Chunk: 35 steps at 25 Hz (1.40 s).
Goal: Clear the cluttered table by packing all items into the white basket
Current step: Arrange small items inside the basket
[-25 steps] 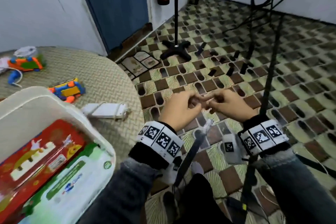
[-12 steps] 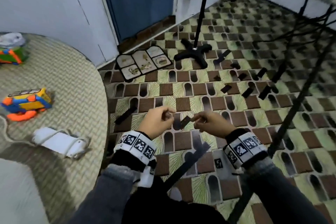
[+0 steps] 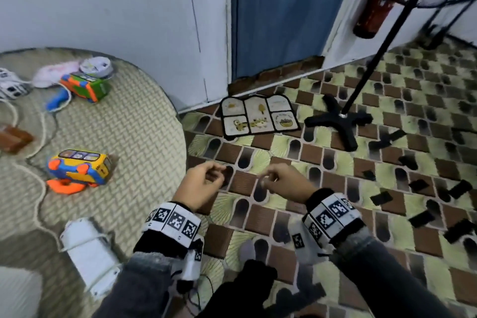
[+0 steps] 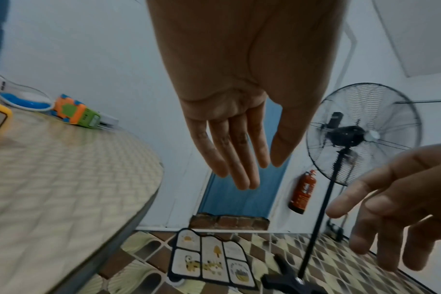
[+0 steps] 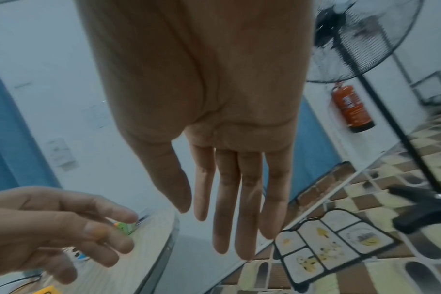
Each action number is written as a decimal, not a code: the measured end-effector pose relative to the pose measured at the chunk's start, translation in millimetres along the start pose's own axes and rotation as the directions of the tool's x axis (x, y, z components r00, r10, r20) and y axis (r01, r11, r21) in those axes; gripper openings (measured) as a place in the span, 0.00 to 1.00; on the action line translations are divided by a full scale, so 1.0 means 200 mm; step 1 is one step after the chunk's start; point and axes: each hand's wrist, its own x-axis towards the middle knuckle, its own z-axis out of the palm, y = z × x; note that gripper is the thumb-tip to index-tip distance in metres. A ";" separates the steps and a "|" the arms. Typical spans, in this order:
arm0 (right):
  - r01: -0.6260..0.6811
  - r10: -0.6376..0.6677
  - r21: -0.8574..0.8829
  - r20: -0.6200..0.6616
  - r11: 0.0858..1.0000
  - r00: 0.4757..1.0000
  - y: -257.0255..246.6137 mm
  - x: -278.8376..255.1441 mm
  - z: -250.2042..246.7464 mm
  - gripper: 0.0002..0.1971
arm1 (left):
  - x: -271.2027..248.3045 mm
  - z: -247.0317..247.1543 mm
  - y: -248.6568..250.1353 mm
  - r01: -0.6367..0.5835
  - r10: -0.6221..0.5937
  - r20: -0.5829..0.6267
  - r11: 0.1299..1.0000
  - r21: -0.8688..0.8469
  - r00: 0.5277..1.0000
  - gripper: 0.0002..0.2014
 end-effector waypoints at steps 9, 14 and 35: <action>0.202 -0.174 -0.076 0.276 0.976 0.945 -0.41 0.91 -0.26 0.07 | 0.58 -0.44 -0.01 0.112 -0.113 -0.309 0.993 -0.020 0.944 0.07; 0.357 -0.268 -0.162 0.406 0.920 0.874 -0.70 1.42 -0.29 0.10 | 0.81 -0.67 -0.13 0.215 -0.249 -0.504 0.969 -0.126 0.827 0.07; 0.824 -0.627 0.184 0.740 0.536 0.243 -2.12 2.78 0.10 0.11 | 1.27 -1.55 -0.48 0.313 -0.427 -0.904 0.864 -0.395 0.037 0.09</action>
